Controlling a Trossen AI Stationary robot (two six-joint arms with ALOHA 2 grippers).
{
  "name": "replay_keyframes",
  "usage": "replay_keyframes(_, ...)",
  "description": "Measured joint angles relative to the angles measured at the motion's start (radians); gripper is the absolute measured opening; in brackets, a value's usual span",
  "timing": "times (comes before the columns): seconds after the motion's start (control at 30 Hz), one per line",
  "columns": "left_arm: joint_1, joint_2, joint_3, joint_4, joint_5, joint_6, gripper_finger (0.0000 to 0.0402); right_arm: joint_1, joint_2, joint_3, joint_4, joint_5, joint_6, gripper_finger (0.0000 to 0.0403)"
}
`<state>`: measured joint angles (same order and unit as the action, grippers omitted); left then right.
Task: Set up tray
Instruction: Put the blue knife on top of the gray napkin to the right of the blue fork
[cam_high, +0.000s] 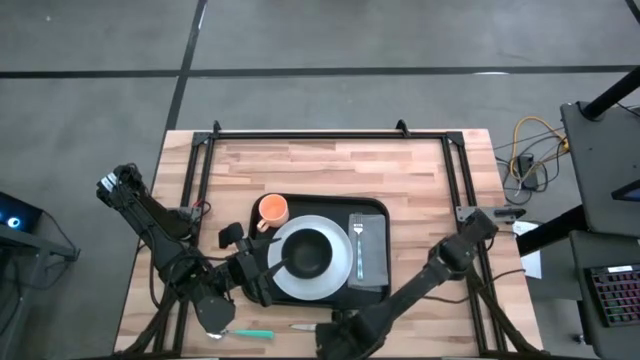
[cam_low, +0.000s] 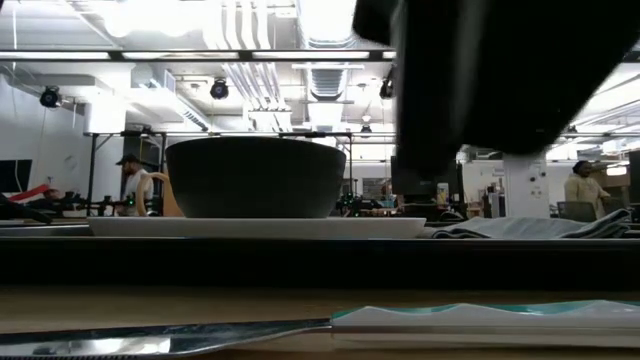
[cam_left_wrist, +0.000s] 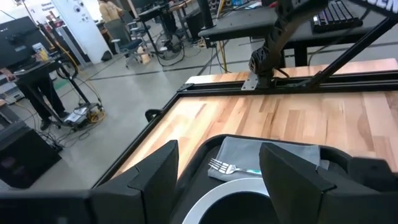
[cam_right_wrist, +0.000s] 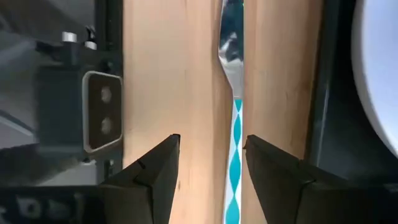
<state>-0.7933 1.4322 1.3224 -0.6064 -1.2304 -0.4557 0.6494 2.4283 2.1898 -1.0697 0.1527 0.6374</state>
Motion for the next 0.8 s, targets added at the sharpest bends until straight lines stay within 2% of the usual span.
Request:
replay_keyframes(0.2,0.0,0.0,-0.002,-0.002,0.0,0.0,0.0204,-0.003,0.045,0.036,0.014,-0.019,-0.013,0.017)
replay_keyframes(0.57,0.0,0.0,-0.002,-0.004,0.009,0.0,0.0204,-0.016,0.047,-0.014,0.036,-0.016,-0.05,0.0123)
replay_keyframes(0.8,0.0,0.0,-0.002,-0.004,0.009,0.0,0.0204,-0.041,0.047,-0.066,0.081,-0.028,-0.077,0.0123)
